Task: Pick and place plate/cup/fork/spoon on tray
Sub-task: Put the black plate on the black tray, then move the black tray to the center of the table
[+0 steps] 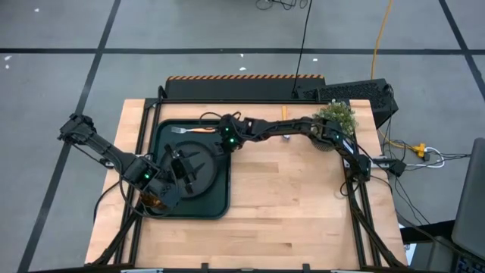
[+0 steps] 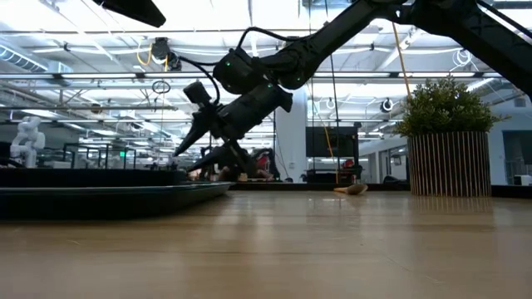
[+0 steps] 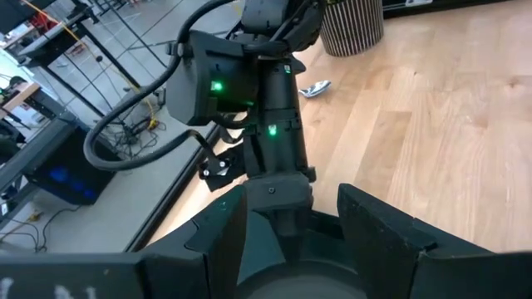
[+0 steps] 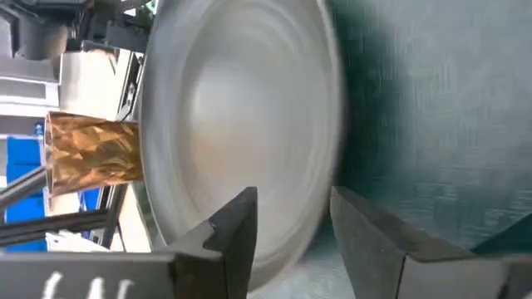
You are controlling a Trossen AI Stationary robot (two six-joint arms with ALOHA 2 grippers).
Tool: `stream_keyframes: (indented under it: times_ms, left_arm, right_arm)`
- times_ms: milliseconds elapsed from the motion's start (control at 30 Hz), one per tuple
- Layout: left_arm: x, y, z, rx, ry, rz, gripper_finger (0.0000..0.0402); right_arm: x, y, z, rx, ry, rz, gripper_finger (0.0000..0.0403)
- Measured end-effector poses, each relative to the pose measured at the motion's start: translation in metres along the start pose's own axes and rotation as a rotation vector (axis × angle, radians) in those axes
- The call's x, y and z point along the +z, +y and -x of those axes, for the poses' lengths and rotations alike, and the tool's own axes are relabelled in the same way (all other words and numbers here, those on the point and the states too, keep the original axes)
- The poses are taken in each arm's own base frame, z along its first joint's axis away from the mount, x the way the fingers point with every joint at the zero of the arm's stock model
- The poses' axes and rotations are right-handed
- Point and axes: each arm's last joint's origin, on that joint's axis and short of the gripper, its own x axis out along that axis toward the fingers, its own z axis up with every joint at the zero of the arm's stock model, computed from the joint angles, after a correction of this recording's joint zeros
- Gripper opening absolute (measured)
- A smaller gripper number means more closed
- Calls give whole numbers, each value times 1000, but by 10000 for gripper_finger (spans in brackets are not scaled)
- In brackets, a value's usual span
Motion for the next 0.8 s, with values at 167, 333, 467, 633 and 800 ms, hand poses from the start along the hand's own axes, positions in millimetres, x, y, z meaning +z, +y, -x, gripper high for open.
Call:
stream_keyframes:
  times_ms: [167, 333, 467, 633, 800]
  left_arm:
    - [0, 0, 0, 0, 0, 12, 193]
    - [0, -1, 1, -3, -1, 20, 193]
    - [-1, -2, 3, -11, -3, 17, 193]
    - [-1, -2, 3, -11, -9, 16, 193]
    - [-1, -2, 3, -6, -13, 0, 193]
  right_arm:
    - [-1, 1, 4, -1, 35, 39, 148]
    - [6, 4, 21, 3, 33, 162, 148]
    - [10, 19, 52, -34, 12, 381, 148]
    - [2, 43, 90, -220, -41, 798, 148]
    - [-8, 56, 107, -434, -44, 1070, 148]
